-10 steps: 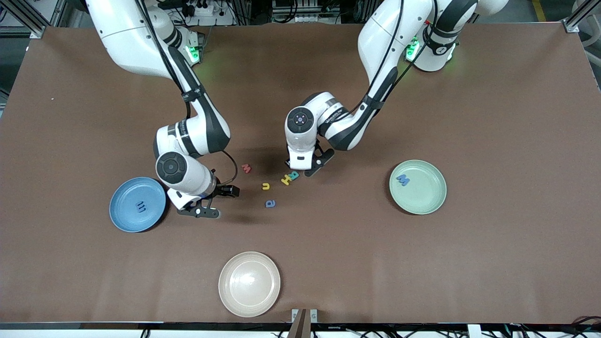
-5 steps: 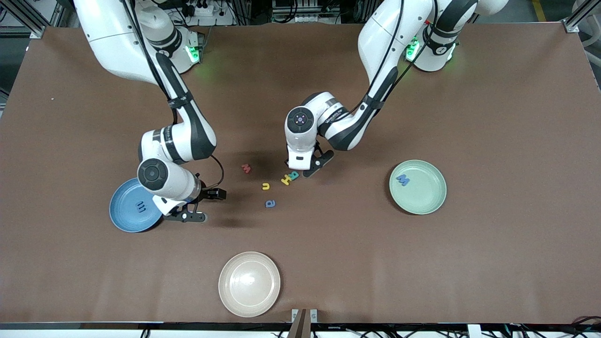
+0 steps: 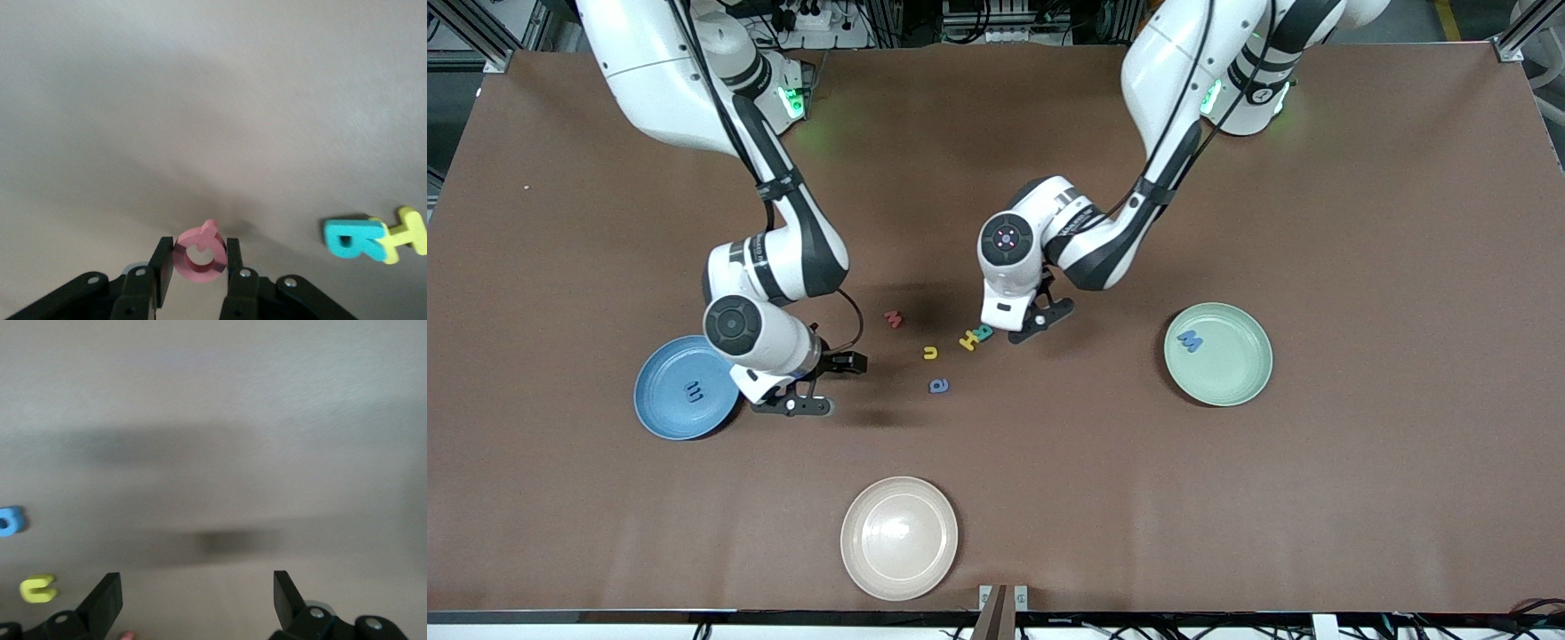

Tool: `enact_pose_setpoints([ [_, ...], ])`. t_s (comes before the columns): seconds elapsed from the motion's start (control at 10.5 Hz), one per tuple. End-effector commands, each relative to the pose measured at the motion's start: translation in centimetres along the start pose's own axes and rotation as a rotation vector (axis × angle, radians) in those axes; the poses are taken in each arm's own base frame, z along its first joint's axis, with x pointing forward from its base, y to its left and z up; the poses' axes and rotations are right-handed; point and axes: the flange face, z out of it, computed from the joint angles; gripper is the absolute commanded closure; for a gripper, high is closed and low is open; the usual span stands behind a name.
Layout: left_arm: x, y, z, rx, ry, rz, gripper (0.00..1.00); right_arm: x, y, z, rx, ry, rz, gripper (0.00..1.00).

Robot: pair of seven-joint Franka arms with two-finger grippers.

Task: Sort upper and lower case letters into plates
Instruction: 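Place the Q in the green plate while the right gripper reaches the yellow c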

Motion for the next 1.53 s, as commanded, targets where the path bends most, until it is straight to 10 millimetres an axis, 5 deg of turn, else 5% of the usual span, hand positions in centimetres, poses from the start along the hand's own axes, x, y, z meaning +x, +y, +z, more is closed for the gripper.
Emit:
enact_pose_setpoints([
  [0.0, 3.2, -4.5, -4.1, 0.065, -0.041, 0.101, 1.0, -1.6, -4.1, 0.2, 0.018, 0.024, 0.05, 0.0],
  [0.19, 7.3, -10.4, -3.9, 0.107, -0.085, 0.17, 1.0, -2.7, -6.6, 1.8, 0.017, 0.046, 0.072, 0.0],
  [0.48, 16.2, -21.6, -2.2, 0.173, -0.109, 0.31, 1.0, -4.4, -9.8, 3.7, 0.006, 0.054, 0.098, 0.0],
  [0.76, 22.9, -28.2, -0.7, 0.175, -0.078, 0.431, 1.0, -5.8, -11.7, 5.3, -0.011, 0.051, 0.089, 0.0],
  [0.86, 23.8, -28.9, -0.1, 0.152, -0.066, 0.432, 0.79, -5.8, -11.9, 5.8, -0.022, 0.057, 0.095, 0.0],
  [0.95, 23.8, -28.7, 0.3, 0.144, -0.074, 0.424, 0.01, -5.8, -12.0, 6.3, -0.019, 0.063, 0.107, 0.0],
  [1.24, 22.7, -27.0, -0.6, 0.031, -0.126, 0.363, 0.0, -5.7, -13.0, 6.9, -0.01, 0.074, 0.121, 0.0],
  [1.43, 20.5, -23.4, -2.0, 0.025, -0.099, 0.283, 0.0, -5.2, -13.8, 7.0, -0.002, 0.086, 0.147, 0.0],
])
